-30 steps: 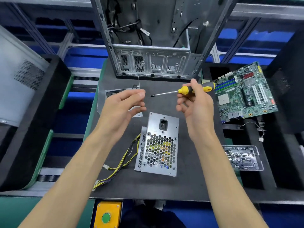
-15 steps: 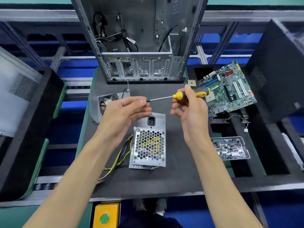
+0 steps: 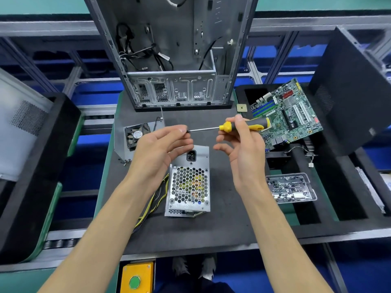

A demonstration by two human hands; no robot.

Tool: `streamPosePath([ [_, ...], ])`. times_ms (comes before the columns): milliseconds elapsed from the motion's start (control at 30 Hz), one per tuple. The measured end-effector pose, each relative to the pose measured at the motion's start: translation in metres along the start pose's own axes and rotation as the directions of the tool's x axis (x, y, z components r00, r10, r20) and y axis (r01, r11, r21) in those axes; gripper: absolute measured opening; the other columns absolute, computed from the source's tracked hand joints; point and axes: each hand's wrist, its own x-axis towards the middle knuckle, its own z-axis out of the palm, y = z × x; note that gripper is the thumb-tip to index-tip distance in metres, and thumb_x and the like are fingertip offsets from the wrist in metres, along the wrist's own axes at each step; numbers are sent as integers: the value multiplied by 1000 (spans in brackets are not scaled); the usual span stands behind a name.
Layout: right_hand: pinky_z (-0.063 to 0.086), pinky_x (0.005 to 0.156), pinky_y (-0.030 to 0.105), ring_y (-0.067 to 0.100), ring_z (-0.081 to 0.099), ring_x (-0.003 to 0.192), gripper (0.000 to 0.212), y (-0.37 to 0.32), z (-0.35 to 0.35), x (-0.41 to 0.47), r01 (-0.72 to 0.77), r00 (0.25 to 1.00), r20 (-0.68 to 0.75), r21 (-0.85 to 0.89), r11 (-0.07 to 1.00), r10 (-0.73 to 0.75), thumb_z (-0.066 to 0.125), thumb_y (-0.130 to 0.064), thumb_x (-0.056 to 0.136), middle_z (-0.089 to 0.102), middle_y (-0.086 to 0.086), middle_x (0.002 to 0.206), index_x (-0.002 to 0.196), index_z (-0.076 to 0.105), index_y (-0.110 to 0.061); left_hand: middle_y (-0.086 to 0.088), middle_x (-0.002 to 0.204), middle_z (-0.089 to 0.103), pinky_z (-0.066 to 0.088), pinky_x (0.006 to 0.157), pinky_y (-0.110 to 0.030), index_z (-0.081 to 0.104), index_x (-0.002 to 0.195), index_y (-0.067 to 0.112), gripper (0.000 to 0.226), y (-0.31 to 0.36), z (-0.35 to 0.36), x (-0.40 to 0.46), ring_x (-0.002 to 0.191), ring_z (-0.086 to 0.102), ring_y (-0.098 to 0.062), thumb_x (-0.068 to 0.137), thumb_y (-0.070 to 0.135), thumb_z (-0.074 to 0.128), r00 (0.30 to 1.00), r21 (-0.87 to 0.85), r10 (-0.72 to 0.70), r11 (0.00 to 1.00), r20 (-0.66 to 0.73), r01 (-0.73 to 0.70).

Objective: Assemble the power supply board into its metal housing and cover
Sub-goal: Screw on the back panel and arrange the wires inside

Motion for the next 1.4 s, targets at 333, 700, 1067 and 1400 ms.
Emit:
streamPosePath([
  [333,56,57,30,19,64,70,22,-3,5,-5,46,999,19,-16,999,-46,59,-30,99,67,6,79,92,71,-13,-11,83,75,60,73,-24,77,94,1,10,8,-2,-1,79,74,-19,90,1,68,998,-90,-57,994,3,57],
  [700,52,49,29,13,54,58,27,-3,4,3,92,995,-36,-69,993,-95,55,-35,99,60,-6,68,84,68,-16,-2,91,77,54,69,-18,79,101,19,13,0,-16,9,83,71,-11,95,19,68,990,316,142,940,-23,-128],
  [1067,51,53,47,13,52,49,30,4,5,17,278,961,158,-520,808,-229,54,-52,96,62,-12,71,88,61,-25,8,100,78,53,77,-16,72,112,22,25,-36,-39,19,94,72,-6,87,23,77,997,601,-42,799,69,-8],
  [1400,49,63,48,30,54,58,32,3,13,19,301,954,195,-575,761,-230,53,-53,96,64,-8,72,82,60,-25,-12,102,78,57,75,-22,78,106,10,17,-40,-41,22,94,75,-24,90,10,71,970,321,-213,933,117,166],
])
